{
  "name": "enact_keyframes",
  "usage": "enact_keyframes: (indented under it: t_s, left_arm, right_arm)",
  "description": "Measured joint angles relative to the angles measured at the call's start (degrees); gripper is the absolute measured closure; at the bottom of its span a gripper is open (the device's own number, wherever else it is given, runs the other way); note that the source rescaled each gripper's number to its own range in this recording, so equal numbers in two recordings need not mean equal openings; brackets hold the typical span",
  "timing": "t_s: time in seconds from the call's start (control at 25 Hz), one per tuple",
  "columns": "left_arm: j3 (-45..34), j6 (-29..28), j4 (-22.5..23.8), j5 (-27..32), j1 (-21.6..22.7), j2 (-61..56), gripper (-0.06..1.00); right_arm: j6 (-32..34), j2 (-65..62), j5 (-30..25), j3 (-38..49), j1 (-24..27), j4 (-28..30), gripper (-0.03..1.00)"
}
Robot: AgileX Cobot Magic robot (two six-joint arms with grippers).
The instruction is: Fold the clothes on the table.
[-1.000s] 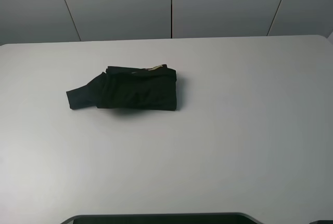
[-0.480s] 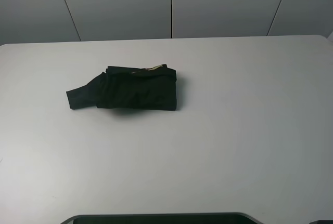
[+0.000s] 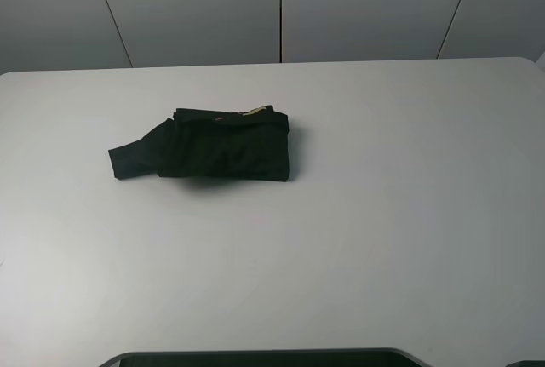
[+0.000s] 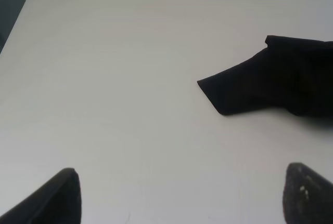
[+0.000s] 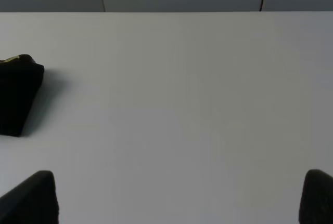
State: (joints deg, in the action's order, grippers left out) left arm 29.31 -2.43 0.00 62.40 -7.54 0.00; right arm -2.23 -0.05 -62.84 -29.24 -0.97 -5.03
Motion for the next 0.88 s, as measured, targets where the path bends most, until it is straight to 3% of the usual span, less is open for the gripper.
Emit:
enact_keyframes:
  t_s: [0.88]
  left_arm:
    - [0.0, 0.0, 0.0, 0.0, 0.0, 0.0, -0.05]
  right_arm:
    - [-1.46, 0.0, 0.0, 0.0, 0.09, 1.02, -0.03]
